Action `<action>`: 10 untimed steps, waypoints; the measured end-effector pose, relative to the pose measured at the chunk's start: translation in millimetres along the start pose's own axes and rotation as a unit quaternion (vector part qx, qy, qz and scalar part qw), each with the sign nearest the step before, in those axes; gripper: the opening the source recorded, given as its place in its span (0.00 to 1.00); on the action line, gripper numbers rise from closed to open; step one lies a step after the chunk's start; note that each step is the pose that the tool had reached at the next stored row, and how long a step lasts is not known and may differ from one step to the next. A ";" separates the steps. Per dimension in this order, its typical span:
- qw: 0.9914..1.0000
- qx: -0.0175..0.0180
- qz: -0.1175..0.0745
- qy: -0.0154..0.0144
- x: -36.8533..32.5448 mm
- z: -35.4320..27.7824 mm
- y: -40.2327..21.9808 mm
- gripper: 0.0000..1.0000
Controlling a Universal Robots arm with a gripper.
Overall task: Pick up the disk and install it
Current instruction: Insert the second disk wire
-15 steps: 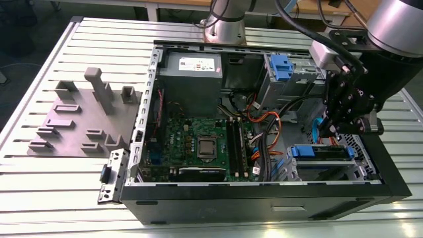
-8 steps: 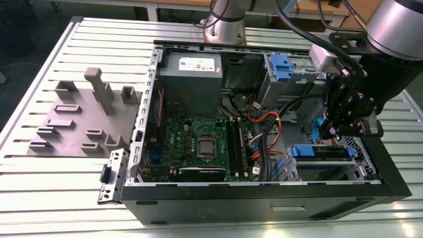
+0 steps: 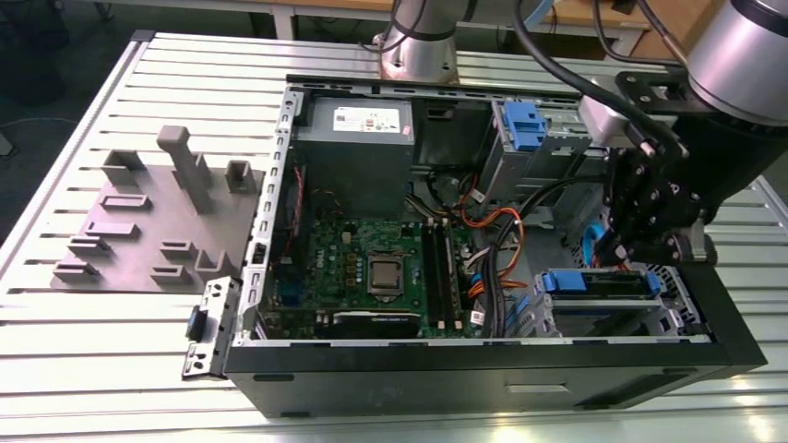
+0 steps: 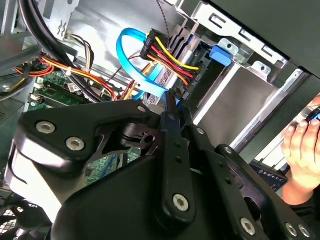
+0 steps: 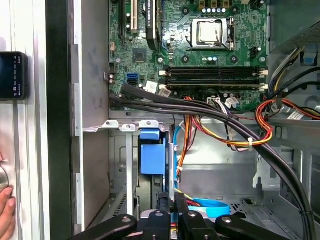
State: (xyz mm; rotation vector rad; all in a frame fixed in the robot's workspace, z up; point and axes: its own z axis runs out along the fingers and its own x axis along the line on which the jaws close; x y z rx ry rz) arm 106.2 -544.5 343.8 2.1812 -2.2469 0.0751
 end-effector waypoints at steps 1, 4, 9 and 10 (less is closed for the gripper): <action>1.000 0.000 0.000 0.000 1.1 0.4 0.0 0.16; 1.000 0.001 0.000 -0.005 5.9 1.1 0.1 0.16; 1.000 0.002 0.000 -0.015 13.7 2.4 1.1 0.16; 1.000 0.002 0.000 -0.017 14.7 2.5 1.3 0.16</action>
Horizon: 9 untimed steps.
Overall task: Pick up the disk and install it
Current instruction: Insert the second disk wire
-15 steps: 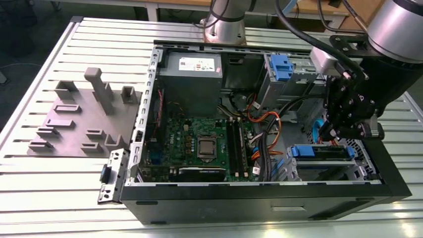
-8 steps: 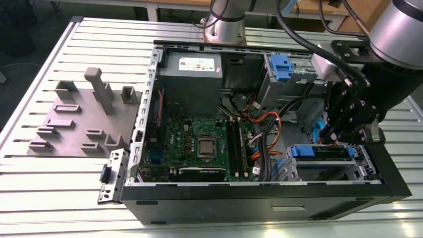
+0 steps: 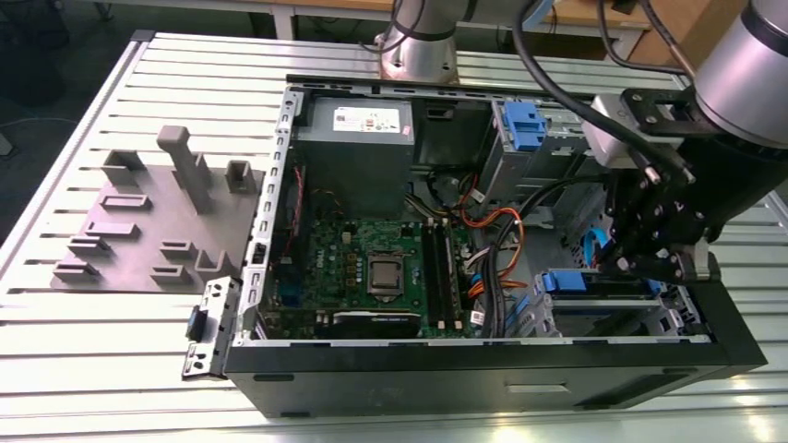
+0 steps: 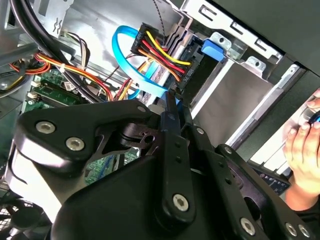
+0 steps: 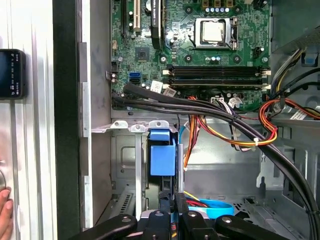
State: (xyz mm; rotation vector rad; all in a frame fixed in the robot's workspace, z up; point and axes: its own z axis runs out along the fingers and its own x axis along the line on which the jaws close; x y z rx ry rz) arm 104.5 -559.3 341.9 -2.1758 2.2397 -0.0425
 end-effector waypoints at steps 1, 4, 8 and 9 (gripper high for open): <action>1.000 0.000 0.000 -0.003 0.7 0.2 0.1 0.16; 1.000 0.000 0.000 -0.009 2.3 1.3 0.4 0.16; 1.000 0.002 0.000 -0.010 3.1 2.5 0.4 0.16; 1.000 0.003 0.000 -0.010 3.1 2.6 0.5 0.16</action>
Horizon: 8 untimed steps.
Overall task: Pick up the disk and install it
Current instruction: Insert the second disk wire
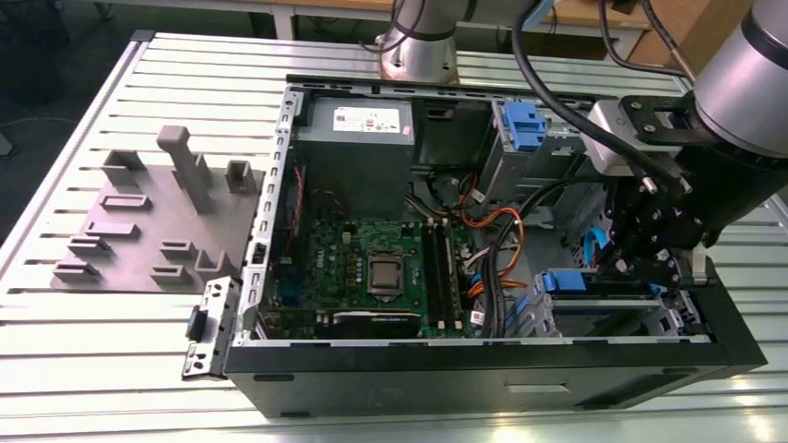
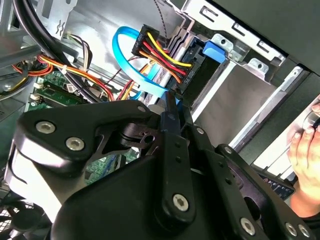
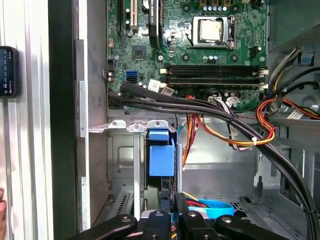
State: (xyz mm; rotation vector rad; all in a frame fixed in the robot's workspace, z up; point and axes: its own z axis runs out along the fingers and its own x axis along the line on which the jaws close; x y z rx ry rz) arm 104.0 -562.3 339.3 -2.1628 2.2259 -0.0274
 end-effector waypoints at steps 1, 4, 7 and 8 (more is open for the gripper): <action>1.000 0.001 0.000 0.000 0.0 0.2 0.2 0.16; 1.000 0.003 0.000 0.000 0.1 1.0 0.4 0.16; 1.000 0.003 0.000 -0.001 0.1 2.0 0.6 0.16; 1.000 0.003 0.000 -0.001 0.2 2.3 0.6 0.16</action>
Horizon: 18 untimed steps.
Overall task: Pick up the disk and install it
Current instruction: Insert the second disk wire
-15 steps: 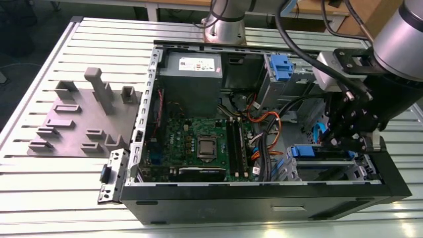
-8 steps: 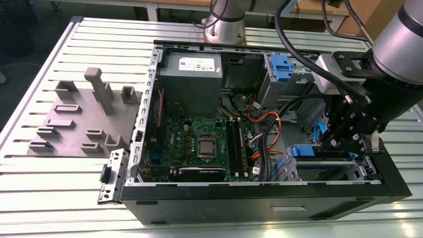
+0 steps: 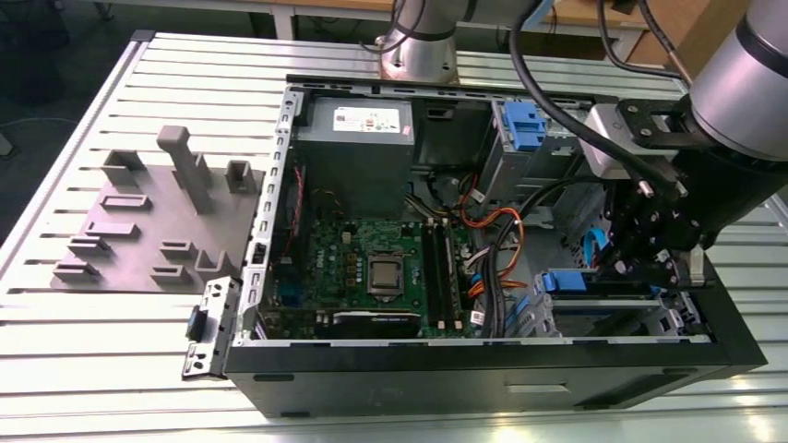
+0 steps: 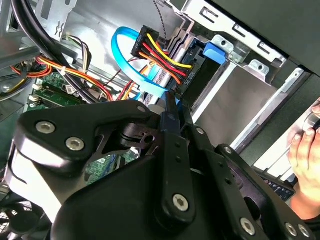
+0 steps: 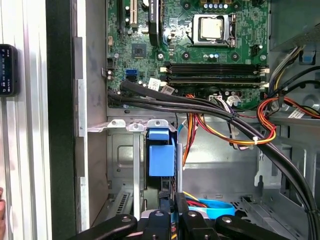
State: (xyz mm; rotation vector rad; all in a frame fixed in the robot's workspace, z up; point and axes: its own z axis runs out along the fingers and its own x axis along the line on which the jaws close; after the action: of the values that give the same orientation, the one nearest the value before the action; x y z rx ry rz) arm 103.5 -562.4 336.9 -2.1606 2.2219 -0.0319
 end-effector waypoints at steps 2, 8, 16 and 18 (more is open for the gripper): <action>1.000 0.000 0.000 0.000 0.0 0.8 0.0 0.16; 1.000 0.000 0.000 0.000 0.3 3.4 0.2 0.16; 1.000 0.000 0.000 0.000 1.0 7.4 0.3 0.16; 1.000 0.000 0.000 0.000 1.0 7.6 0.3 0.16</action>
State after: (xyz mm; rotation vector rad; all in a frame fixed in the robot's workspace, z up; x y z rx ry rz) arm 103.5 -563.4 329.3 -2.1607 2.2220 -0.0320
